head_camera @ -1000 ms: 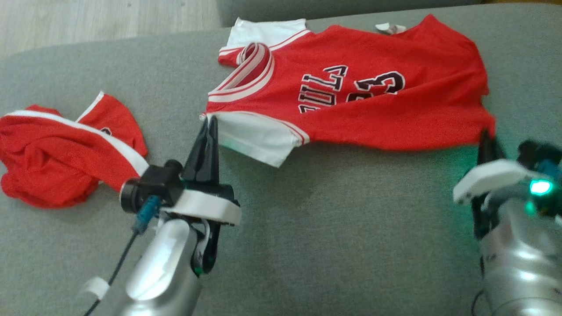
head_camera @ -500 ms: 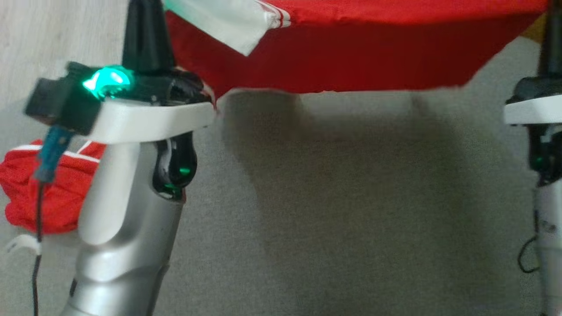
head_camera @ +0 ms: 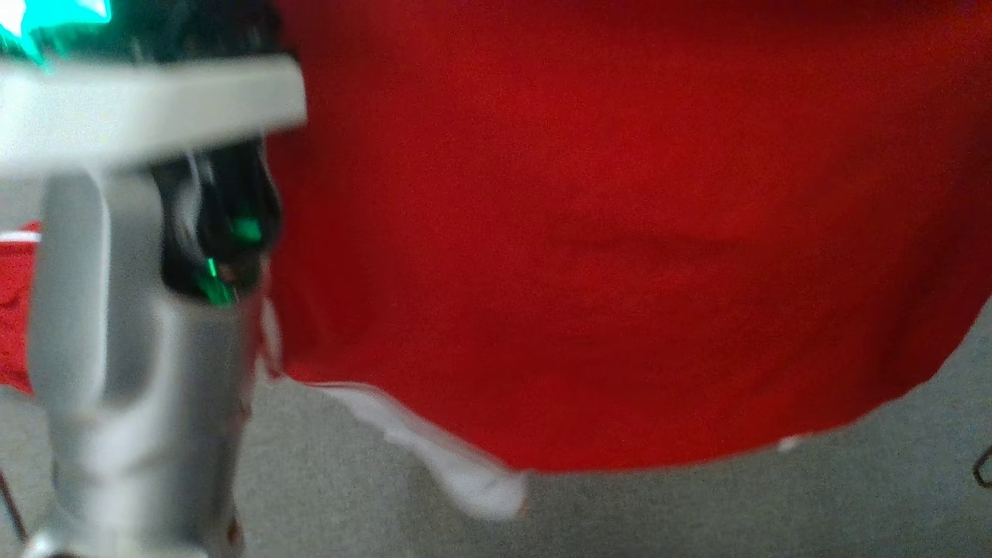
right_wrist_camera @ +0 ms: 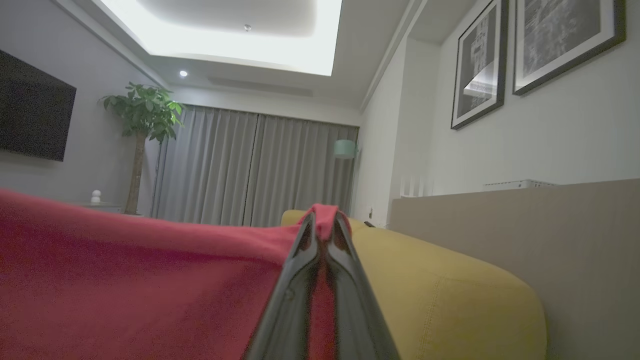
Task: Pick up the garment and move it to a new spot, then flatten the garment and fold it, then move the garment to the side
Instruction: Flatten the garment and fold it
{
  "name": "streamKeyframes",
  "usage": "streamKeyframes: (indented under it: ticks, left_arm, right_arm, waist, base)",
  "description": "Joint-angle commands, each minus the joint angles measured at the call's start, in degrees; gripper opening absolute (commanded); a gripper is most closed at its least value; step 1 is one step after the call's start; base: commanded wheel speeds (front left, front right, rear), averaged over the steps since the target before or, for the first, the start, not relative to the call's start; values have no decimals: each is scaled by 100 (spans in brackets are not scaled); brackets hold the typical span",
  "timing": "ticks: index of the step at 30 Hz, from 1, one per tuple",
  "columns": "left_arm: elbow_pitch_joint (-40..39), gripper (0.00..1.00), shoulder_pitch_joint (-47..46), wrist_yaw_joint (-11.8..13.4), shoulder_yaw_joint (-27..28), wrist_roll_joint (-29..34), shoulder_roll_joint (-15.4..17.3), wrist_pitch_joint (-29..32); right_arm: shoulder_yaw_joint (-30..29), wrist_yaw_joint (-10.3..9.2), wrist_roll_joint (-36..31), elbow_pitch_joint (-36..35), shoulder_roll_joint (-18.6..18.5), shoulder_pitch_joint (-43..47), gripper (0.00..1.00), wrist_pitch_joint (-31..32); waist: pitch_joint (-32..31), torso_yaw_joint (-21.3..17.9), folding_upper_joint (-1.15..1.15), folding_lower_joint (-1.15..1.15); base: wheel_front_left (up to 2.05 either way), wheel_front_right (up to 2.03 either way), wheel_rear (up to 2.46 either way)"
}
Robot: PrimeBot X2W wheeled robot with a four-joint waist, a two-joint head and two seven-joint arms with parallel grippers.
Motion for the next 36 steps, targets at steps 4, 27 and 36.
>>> streamKeyframes:
  ticks: [4, 27, 36]
  left_arm:
    - [795, 0, -1135, -38, 325, 3, 327, 274]
    - [5860, 0, -4113, -845, 216, 759, 506, -1457]
    - [5993, 0, -2125, -1165, -117, 1022, 580, -1507]
  right_arm:
    - [318, -4, 71, 274, -165, -882, 0, 216]
    - [1356, -4, -123, 6268, -120, -4807, 0, -1721]
    - [2716, -4, 483, 7222, -517, -3588, 0, -1216]
  waist:
    - [721, -51, 0, 0]
    - [1699, 211, 0, 0]
    - [1323, 492, 0, 0]
  base:
    - [0, 0, 0]
    - [0, 0, 0]
    - [0, 0, 0]
